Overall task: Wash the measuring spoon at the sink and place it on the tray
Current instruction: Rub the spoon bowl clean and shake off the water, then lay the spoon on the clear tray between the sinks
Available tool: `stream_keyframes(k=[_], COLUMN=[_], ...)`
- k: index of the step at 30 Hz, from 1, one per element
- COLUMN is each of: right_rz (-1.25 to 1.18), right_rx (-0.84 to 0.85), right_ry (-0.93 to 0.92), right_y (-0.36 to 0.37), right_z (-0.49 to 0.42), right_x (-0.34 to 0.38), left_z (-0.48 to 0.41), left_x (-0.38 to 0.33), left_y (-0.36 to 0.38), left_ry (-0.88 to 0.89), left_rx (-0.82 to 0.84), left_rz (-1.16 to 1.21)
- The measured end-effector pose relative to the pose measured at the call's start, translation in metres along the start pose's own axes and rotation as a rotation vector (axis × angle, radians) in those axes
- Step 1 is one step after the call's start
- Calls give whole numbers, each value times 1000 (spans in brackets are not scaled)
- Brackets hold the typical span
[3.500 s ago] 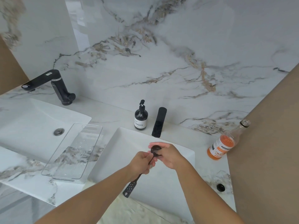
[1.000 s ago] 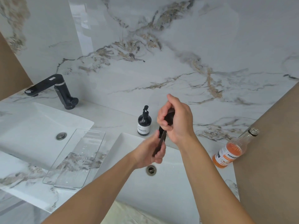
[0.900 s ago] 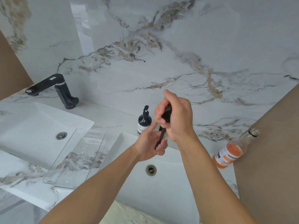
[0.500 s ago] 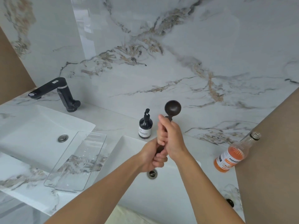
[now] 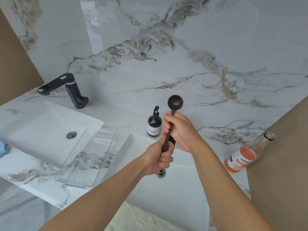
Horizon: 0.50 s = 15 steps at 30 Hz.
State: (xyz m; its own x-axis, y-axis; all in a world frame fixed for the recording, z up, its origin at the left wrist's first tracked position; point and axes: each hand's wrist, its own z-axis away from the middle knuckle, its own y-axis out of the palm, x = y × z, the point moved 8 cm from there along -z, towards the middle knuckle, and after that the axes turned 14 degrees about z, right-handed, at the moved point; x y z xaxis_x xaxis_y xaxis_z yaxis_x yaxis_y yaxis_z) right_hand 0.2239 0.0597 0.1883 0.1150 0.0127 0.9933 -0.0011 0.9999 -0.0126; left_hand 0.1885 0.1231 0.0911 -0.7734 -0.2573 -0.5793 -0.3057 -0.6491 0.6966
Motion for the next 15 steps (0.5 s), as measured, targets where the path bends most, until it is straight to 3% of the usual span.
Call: stream_keyframes(k=[5,9,12,15], right_rz=[385,316,308,380], right_rx=[-51,-191,-268,-232], right_ry=[-4,19,62,129], right_y=[-7,-11,-6,8], right_z=[-1,-4,-7,-11], right_x=[-3,-9,-16,-23], left_z=[12,22,33,47], left_x=[-10,-15,-18,-28], left_y=[-17,-27,-38,-58], left_ry=[-2,9,24,63], left_rx=[118,180,169,58], left_rz=[167,221,154,-67])
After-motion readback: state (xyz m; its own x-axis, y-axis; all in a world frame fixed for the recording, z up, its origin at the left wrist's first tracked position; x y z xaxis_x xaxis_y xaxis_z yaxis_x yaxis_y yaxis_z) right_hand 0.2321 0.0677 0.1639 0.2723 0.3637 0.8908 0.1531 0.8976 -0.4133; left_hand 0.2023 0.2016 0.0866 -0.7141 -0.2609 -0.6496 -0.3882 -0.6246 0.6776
